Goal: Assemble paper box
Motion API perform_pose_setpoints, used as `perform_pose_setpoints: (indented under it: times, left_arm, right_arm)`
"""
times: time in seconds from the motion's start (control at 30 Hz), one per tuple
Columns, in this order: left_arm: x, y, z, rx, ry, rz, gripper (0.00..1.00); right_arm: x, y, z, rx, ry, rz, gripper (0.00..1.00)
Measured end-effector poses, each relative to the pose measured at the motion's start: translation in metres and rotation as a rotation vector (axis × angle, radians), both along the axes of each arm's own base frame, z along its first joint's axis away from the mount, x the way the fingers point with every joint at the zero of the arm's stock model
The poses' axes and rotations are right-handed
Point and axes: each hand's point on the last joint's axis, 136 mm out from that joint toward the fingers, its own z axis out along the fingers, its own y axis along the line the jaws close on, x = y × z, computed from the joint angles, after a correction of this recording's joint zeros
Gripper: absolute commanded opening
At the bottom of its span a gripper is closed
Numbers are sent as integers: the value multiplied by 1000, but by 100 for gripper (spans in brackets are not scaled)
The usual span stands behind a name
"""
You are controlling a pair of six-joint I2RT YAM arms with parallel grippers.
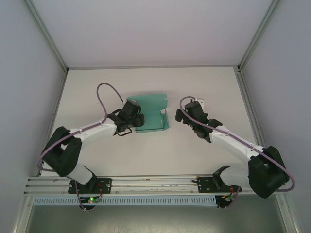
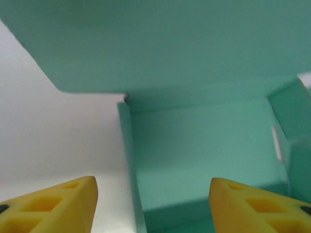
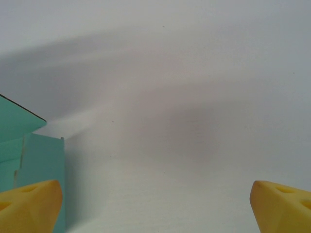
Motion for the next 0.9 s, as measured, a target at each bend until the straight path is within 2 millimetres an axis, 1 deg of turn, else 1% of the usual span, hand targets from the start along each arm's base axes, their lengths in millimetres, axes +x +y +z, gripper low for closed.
perform_pose_setpoints:
  times: [0.07,0.17,0.37,0.4,0.47,0.57,0.63,0.7,0.9]
  left_arm:
    - [8,2,-7,43,6,23,48]
    - [12,3,-15,101,20,36,44]
    - [9,12,-24,205,43,53,41]
    - [8,13,-27,211,51,53,40]
    - [6,15,-34,224,71,53,33]
    - [3,15,-47,240,100,53,15]
    - [2,15,-54,249,113,53,8]
    - [4,12,-53,238,105,53,1]
    - [10,9,-47,227,79,60,0]
  right_arm:
    - [-1,-2,-6,-1,11,-6,99]
    - [1,-3,-10,8,19,-20,98]
    - [6,-5,-18,23,38,-32,98]
    - [7,-5,-20,23,44,-32,98]
    - [7,-3,-24,29,53,-29,98]
    - [10,2,-23,54,42,-16,98]
    - [12,6,-21,75,30,-3,98]
    - [11,10,-22,93,31,13,98]
    - [7,23,-23,152,57,77,98]
